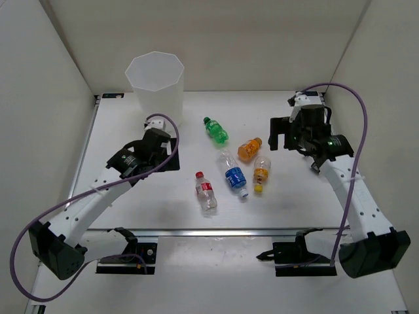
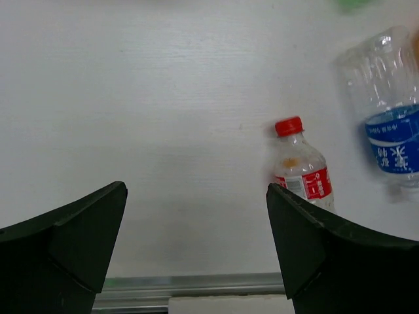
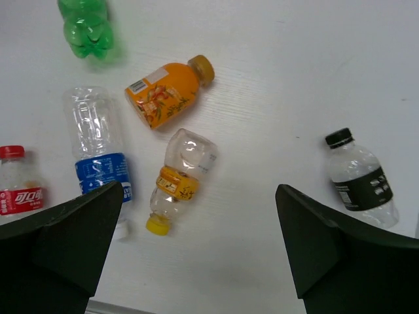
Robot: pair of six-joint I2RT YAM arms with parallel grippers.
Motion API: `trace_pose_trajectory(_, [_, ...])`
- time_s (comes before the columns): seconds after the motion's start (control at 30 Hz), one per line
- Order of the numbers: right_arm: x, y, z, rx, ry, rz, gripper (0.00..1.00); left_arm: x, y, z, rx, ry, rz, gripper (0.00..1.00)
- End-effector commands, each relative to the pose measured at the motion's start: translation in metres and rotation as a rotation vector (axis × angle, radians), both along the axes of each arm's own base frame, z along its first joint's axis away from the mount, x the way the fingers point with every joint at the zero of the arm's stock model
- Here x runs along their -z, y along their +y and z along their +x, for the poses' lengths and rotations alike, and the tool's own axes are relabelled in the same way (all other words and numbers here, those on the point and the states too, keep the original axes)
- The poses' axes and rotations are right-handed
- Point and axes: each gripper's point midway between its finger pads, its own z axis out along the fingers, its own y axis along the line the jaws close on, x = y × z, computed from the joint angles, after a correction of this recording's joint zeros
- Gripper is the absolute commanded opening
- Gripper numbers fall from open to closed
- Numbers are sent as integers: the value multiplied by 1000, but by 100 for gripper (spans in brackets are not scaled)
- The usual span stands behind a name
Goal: Put the plastic bottles in the bin
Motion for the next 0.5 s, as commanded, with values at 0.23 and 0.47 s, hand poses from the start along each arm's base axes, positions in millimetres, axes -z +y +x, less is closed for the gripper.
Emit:
trace_pose_trajectory(0.23, [5,-18,-11,31,-81,47,99,36,-93,-24,171,142,-32,99])
trace_pose_trajectory(0.47, [20,-56,-13,181,-61,38,99,76,-136,-33,203,229,36,99])
